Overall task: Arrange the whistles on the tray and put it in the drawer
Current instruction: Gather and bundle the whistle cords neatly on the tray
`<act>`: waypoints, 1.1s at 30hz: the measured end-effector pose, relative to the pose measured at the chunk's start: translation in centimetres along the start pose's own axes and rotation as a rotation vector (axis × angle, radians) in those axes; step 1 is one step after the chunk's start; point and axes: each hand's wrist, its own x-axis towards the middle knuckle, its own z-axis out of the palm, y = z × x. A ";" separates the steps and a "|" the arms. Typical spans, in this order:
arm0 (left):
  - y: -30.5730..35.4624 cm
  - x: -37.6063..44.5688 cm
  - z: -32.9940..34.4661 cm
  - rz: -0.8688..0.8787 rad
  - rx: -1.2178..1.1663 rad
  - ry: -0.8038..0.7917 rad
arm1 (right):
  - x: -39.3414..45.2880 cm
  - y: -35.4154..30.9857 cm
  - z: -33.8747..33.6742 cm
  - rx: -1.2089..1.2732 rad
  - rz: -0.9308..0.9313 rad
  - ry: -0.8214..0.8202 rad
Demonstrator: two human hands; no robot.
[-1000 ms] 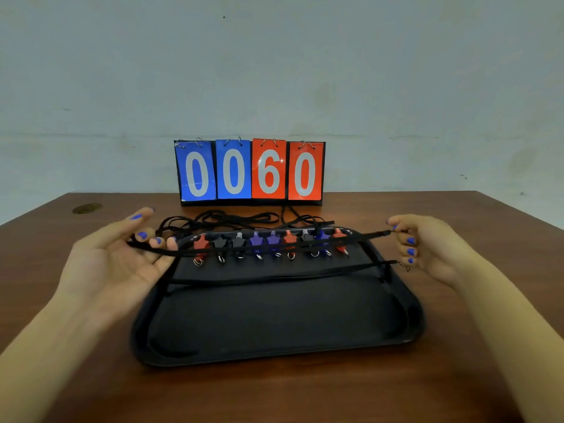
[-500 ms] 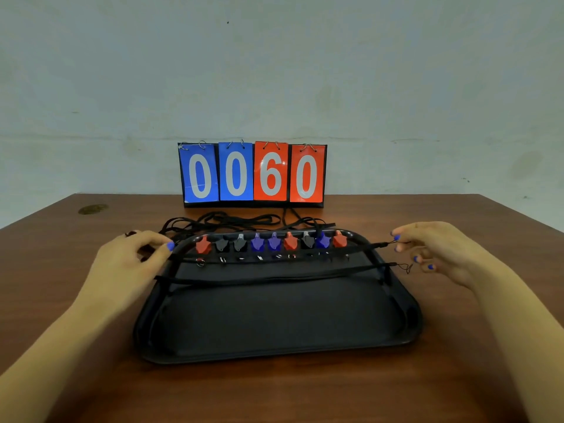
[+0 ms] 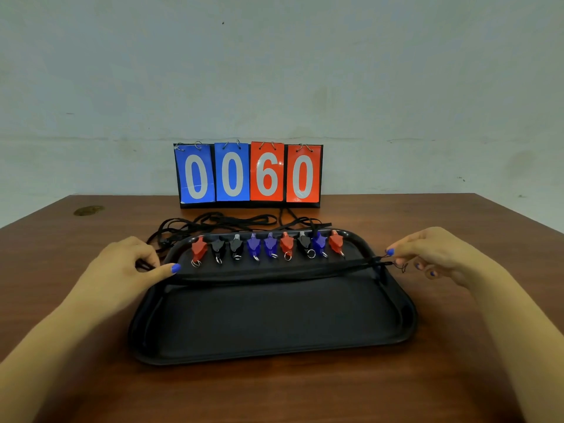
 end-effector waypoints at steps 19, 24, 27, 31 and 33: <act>0.4 -0.7 2.4 0.034 0.073 -0.024 | 1.6 1.1 0.6 -0.111 -0.023 0.135; 0.4 -0.5 2.4 0.042 0.125 -0.041 | 1.7 1.2 0.5 -0.148 -0.028 0.133; 0.3 -0.4 2.4 0.047 0.147 -0.050 | 1.6 1.2 0.6 -0.163 -0.032 0.131; 0.1 -0.4 2.4 0.046 0.175 -0.043 | 1.8 1.4 0.7 -0.199 -0.050 0.128; 0.0 -0.4 2.4 0.050 0.171 -0.025 | 1.9 1.5 0.8 -0.202 -0.055 0.140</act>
